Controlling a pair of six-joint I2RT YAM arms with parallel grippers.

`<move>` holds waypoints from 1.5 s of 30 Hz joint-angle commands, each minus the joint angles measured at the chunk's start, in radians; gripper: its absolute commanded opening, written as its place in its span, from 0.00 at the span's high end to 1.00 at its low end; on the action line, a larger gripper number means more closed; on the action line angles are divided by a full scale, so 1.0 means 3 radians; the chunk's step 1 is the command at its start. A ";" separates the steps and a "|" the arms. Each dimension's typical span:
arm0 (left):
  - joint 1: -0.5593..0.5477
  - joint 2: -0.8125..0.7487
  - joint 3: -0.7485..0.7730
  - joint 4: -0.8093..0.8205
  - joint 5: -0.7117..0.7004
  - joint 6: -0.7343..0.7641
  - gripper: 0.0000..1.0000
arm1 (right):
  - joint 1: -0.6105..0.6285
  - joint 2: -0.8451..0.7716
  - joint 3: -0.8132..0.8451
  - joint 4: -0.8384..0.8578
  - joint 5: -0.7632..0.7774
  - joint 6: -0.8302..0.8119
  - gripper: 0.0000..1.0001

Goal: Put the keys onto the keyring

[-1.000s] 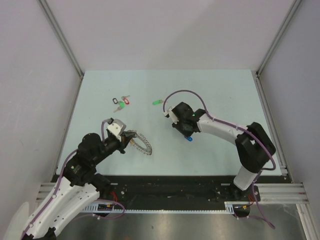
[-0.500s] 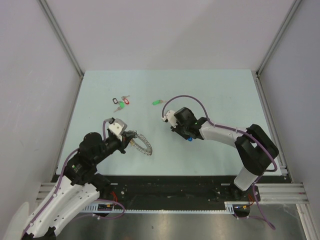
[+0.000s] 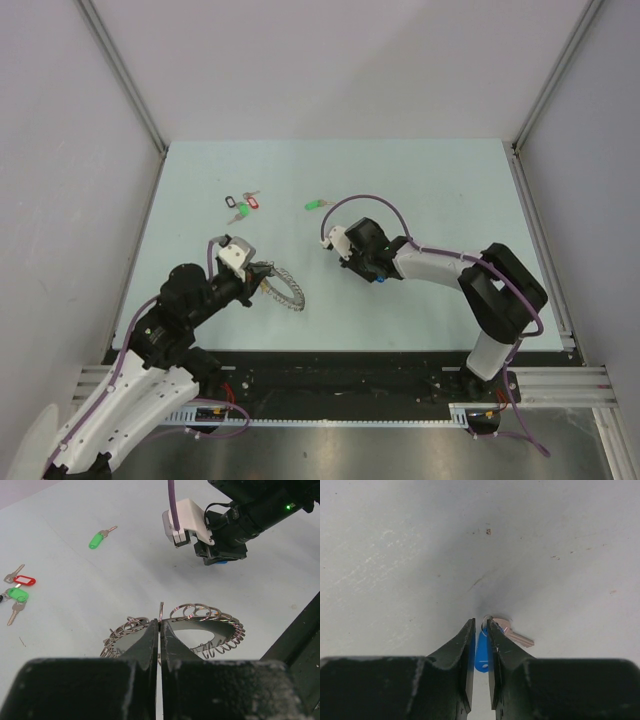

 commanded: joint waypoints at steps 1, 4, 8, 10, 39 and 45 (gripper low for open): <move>0.0014 0.0002 0.0052 0.0154 0.0040 0.0043 0.99 | -0.0014 0.0042 0.0009 0.0080 -0.0019 -0.0040 0.83; 0.0019 0.0002 0.0052 0.0154 0.0040 0.0043 1.00 | -0.0019 0.0048 0.0009 0.0090 -0.0013 -0.0045 0.86; 0.0019 -0.0003 0.0047 0.0154 0.0040 0.0048 1.00 | -0.0045 0.0058 0.0020 0.0085 0.0002 -0.0050 0.88; 0.0019 -0.0003 0.0047 0.0154 0.0040 0.0043 1.00 | -0.0055 0.0058 0.0020 0.0080 0.0012 -0.0050 0.93; 0.0019 -0.0095 0.0042 0.0179 0.0081 0.0043 1.00 | -0.0148 0.0440 0.1308 -0.2558 0.0432 0.0615 1.00; 0.0014 -0.0079 0.0042 0.0174 0.0081 0.0043 1.00 | -0.0004 0.1054 0.1833 -0.2533 0.0355 0.0411 1.00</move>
